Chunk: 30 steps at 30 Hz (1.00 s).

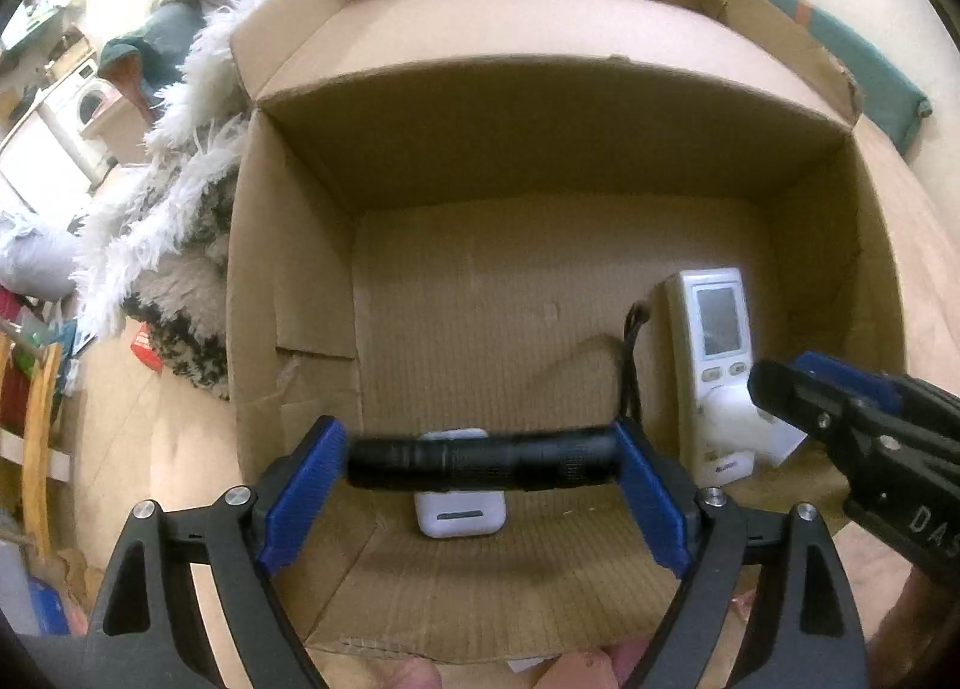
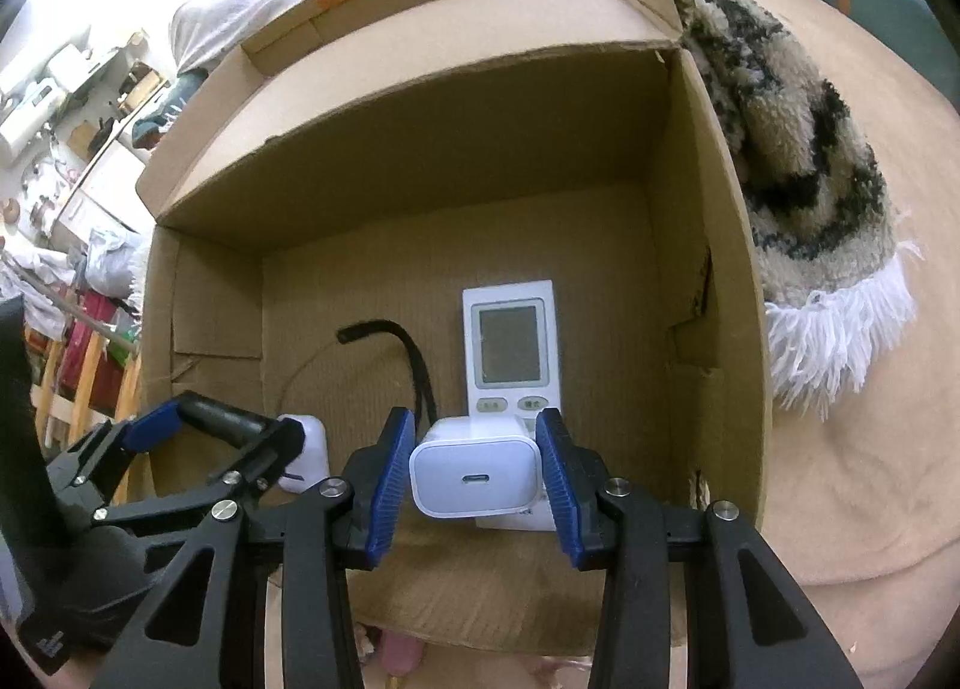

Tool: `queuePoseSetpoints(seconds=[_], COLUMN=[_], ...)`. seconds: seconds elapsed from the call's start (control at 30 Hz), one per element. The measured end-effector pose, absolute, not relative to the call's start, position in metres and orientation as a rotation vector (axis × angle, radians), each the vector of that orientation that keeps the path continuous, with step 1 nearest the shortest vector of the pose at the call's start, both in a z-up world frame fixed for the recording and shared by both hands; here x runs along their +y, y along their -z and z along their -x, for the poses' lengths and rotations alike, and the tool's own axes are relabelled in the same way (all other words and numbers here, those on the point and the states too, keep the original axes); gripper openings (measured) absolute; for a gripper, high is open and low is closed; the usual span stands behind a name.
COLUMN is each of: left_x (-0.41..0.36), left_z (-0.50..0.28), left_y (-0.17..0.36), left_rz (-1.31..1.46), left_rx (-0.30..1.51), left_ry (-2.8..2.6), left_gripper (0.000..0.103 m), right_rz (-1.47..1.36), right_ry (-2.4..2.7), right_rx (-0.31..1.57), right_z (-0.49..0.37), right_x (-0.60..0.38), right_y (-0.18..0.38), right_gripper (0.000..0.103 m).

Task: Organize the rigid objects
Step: 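Lower the charger and flashlight into the box and open both tools, then withdraw both tools from the box toward the remaining items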

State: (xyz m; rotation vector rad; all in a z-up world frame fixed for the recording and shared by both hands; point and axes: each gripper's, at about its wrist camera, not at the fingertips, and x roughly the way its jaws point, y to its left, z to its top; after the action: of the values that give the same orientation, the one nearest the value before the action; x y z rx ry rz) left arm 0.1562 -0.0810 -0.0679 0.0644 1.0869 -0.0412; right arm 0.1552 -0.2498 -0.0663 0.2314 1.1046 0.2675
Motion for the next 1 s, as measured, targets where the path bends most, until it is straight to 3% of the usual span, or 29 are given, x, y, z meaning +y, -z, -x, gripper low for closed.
queuePoseSetpoints(seconds=[0.07, 0.13, 0.4, 1.0], left_x=[-0.079, -0.079, -0.082, -0.076], left_z=[-0.156, -0.154, -0.152, -0.146], left_y=[0.061, 0.055, 0.044, 0.032], left_rz=[-0.045, -0.030, -0.031, 0.002], left_rx=[1.057, 1.033, 1.022, 1.022], left_ry=[0.053, 0.060, 0.069, 0.076], left_gripper=[0.100, 0.102, 0.102, 0.102], right_rz=[-0.211, -0.205, -0.226, -0.347], right_ry=[-0.273, -0.281, -0.308, -0.271], right_rx=[1.075, 1.035, 0.988, 0.986], right_z=[-0.153, -0.151, -0.149, -0.151], right_x=[-0.248, -0.247, -0.249, -0.271], right_y=[0.059, 0.052, 0.042, 0.039], right_gripper=[0.048, 0.074, 0.091, 0.092])
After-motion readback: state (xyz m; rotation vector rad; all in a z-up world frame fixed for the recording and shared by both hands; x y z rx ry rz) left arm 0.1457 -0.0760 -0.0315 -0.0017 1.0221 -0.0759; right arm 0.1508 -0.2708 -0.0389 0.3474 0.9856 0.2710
